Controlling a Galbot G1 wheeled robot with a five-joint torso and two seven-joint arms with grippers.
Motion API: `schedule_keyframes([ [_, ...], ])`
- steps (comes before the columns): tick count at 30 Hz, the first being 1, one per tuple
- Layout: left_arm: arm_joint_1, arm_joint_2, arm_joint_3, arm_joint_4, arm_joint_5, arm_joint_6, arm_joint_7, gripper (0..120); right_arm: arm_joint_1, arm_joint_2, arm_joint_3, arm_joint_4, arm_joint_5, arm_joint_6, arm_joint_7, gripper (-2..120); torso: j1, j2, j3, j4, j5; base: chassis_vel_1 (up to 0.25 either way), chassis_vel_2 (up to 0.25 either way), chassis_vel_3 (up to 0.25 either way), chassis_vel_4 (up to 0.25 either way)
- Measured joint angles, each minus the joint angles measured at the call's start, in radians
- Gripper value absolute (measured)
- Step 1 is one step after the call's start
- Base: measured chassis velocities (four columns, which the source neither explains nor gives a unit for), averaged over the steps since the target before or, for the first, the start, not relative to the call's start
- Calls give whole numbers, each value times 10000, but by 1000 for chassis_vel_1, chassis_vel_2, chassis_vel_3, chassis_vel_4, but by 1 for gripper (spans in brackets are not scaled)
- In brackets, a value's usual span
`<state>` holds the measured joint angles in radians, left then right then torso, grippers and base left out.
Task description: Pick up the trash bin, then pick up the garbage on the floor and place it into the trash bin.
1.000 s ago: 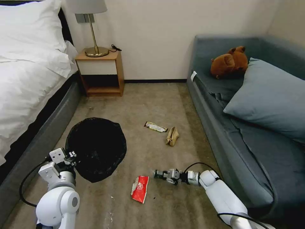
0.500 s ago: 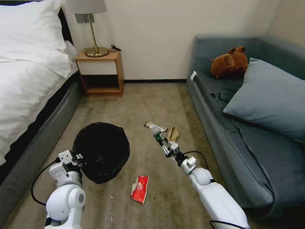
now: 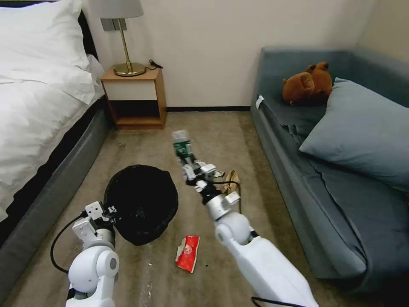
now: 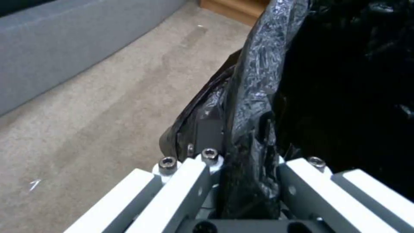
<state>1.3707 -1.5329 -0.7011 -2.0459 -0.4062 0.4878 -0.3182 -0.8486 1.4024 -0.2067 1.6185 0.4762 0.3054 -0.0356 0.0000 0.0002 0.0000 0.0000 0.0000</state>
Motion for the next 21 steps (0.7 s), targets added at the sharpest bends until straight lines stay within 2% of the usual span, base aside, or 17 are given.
schedule_keyframes([
  [9,5,-187,121,-53,34,22,-1,1,710,435,-1279,-684,-261,-48,283,22,0,0,0,0,-2,0,0,0,0],
  [11,55,-240,116,-65,56,19,-1,1,991,720,-1672,-1327,-631,108,278,22,0,0,1,2,-3,0,0,0,0],
  [21,137,-249,-50,-201,25,-15,-1,1,913,920,-1802,-2111,-1473,233,216,22,0,0,0,1,0,0,0,0,0],
])
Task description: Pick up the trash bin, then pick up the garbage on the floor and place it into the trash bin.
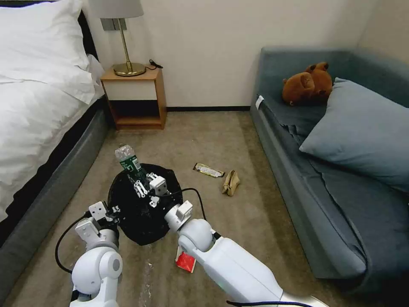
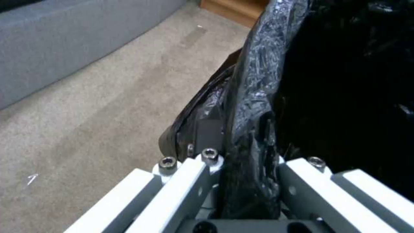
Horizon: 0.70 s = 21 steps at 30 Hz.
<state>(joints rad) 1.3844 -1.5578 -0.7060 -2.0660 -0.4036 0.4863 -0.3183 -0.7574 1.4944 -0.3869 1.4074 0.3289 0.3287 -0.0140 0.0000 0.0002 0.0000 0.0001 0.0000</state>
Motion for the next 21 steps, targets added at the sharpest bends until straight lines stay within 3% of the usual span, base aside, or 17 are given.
schedule_keyframes([
  [11,-55,-48,52,0,-35,0,-23,1,-435,-235,72,167,-646,-115,18,50,0,0,0,-1,0,0,0,0,0],
  [14,-57,-57,84,20,-42,0,-31,1,-534,-345,151,188,-746,-117,-182,68,0,-1,0,-1,0,0,0,0,0],
  [21,-122,-29,82,19,-68,21,-55,1,-612,-426,269,258,-782,-144,-349,88,0,-1,0,-1,1,0,0,0,0],
])
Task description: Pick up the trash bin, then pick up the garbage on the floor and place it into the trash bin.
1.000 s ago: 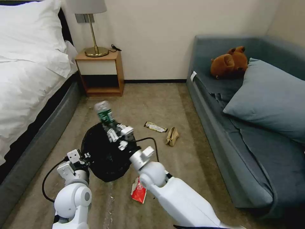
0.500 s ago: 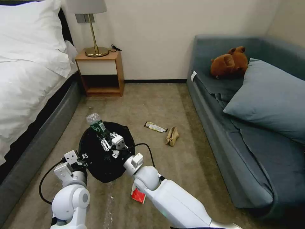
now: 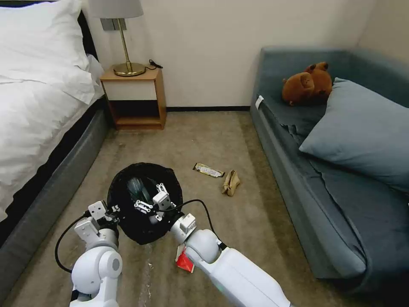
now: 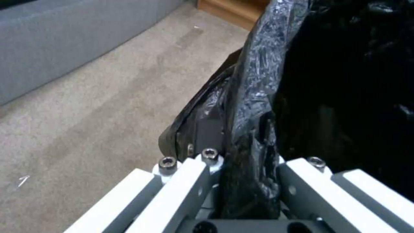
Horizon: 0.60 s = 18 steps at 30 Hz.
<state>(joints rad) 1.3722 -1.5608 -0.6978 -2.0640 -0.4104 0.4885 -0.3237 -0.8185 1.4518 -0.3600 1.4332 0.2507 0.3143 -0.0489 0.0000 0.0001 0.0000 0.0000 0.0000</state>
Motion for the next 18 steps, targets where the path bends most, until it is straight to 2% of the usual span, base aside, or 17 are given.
schedule_keyframes([
  [1,0,0,0,0,0,0,0,1,0,0,0,0,0,0,0,88,0,0,0,0,0,0,0,0,0],
  [2,-3,0,1,0,-4,3,-9,1,-29,-8,38,0,-13,0,-65,97,0,0,0,0,0,0,0,0,0],
  [3,10,0,1,0,-5,3,-10,1,-46,-13,52,0,-30,-1,-78,99,0,-1,1,-1,0,0,0,0,0],
  [11,61,-30,-24,40,18,-25,6,1,-87,-29,141,87,-79,-19,-12,100,-1,-1,0,0,0,0,0,0,0],
  [14,46,-29,-62,55,71,-52,25,1,-31,-24,274,166,-158,-129,312,100,0,-2,0,0,0,0,0,0,0],
  [16,31,-16,-175,123,119,-163,59,1,93,5,684,384,-212,-491,1060,100,0,-1,1,0,0,0,0,0,0],
  [18,33,-13,-208,132,111,-180,62,1,147,-5,925,490,-217,-608,1193,100,0,-2,1,1,0,0,0,0,0],
])
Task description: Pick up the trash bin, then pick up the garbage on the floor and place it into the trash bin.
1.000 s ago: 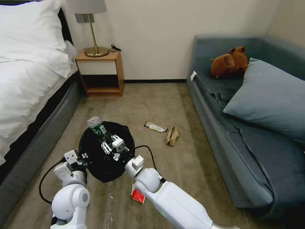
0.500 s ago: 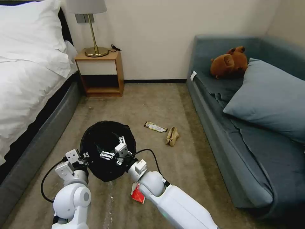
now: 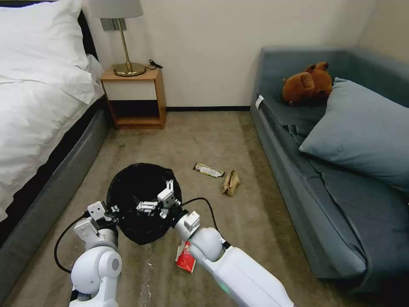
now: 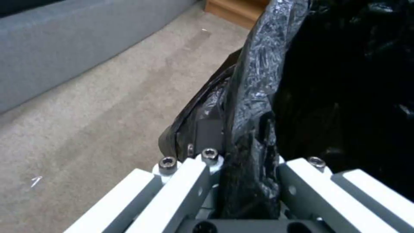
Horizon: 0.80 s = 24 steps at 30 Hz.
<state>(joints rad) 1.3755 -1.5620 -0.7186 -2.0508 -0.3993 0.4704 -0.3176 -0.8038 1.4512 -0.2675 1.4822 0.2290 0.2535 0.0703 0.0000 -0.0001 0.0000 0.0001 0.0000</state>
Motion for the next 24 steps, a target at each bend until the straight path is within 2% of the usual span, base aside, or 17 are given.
schedule_keyframes([
  [7,-8,82,-172,83,-144,-100,1,1,89,-409,1216,531,-364,-468,408,100,0,0,0,-1,0,0,0,0,0],
  [10,-23,132,-235,175,-200,-183,31,1,-379,-691,1967,875,-191,-857,753,100,0,0,0,-1,1,0,0,0,0],
  [16,-166,236,-286,375,-277,-265,49,1,-1412,-836,3104,1111,-465,-1095,350,100,0,0,0,-3,1,0,0,0,0],
  [20,-233,282,-324,378,-352,-266,46,1,-1732,-892,3218,973,-563,-1319,267,100,0,1,-1,-2,1,0,0,0,0],
  [24,-202,289,-341,363,-340,-288,44,1,-1926,-770,2967,17,-924,-1411,516,100,0,0,0,-3,0,0,0,0,0],
])
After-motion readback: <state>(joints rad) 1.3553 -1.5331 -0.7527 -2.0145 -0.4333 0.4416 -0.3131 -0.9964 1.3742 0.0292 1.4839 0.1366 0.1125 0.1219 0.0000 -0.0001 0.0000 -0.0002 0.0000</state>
